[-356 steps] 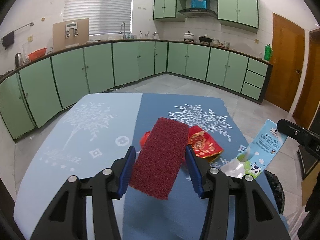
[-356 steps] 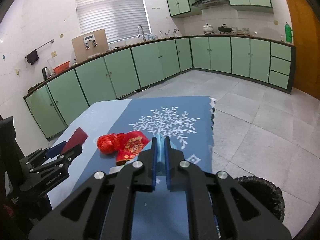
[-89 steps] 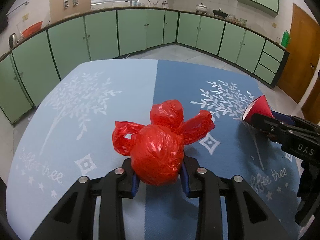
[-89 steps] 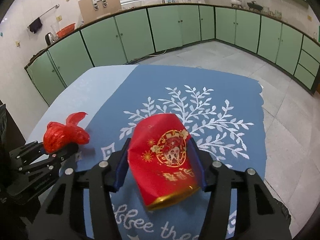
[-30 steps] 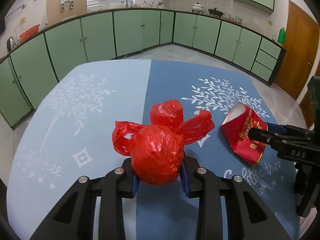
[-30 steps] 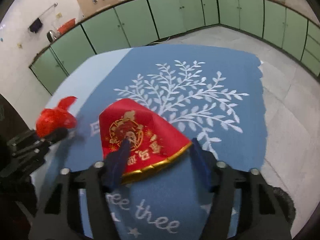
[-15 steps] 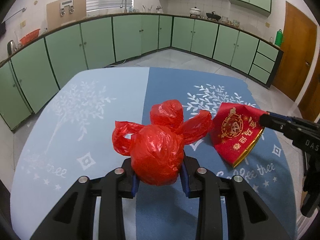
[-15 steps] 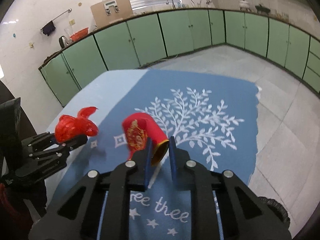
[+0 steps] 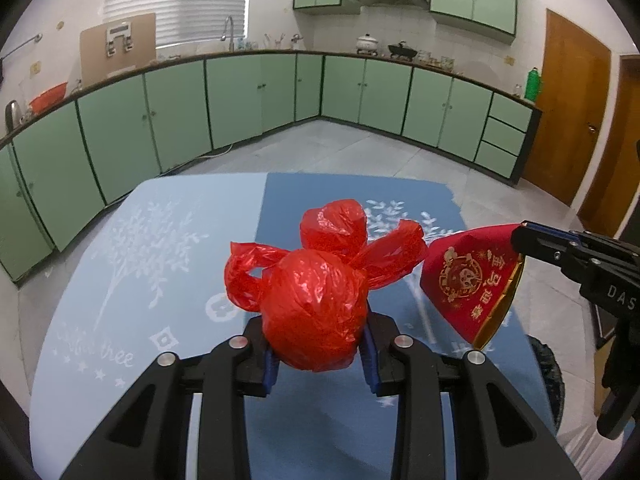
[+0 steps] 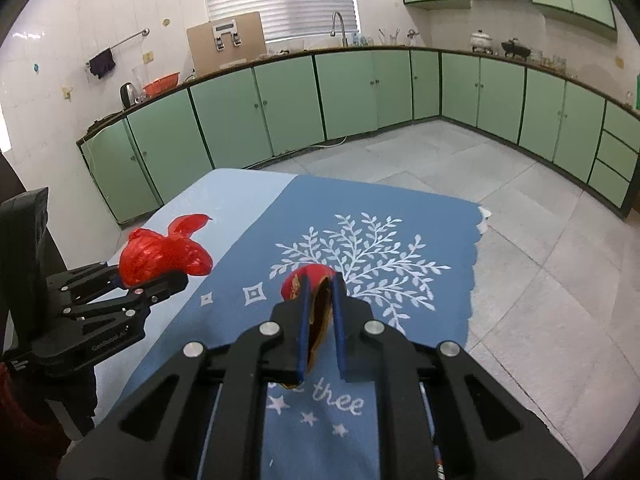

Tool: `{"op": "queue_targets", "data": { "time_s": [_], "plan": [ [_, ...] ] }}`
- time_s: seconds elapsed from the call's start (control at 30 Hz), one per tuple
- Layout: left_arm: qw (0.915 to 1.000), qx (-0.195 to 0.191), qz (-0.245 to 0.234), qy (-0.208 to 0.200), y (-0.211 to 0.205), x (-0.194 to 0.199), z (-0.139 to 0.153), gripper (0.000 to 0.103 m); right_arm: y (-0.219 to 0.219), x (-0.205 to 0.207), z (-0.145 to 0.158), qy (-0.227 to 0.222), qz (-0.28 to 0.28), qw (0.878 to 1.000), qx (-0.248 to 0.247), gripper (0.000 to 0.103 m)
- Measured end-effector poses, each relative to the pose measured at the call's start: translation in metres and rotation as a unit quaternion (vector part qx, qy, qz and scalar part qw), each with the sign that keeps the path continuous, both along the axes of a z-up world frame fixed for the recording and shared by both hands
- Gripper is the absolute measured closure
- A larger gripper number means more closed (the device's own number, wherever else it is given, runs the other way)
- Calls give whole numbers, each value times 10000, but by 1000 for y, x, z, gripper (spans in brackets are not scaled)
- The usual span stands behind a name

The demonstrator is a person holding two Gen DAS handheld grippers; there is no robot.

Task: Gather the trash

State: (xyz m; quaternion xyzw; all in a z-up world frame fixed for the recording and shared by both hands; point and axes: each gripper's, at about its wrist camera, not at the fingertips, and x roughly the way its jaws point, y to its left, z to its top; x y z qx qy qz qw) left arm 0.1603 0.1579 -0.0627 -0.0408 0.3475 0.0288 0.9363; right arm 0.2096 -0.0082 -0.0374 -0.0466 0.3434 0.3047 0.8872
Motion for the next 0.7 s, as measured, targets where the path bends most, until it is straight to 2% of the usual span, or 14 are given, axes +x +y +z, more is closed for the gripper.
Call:
{"op": "queue_targets", "data": {
  "time_s": [0.37, 0.7],
  "plan": [
    [9976, -25, -638, -261, -59, -16, 29, 71, -55, -43, 26, -301, -402, 9987, 37, 94],
    [9864, -203, -1609, -262, -150, -22, 27, 71, -147, -86, 33, -438, -1237, 9911, -208, 94]
  ]
}}
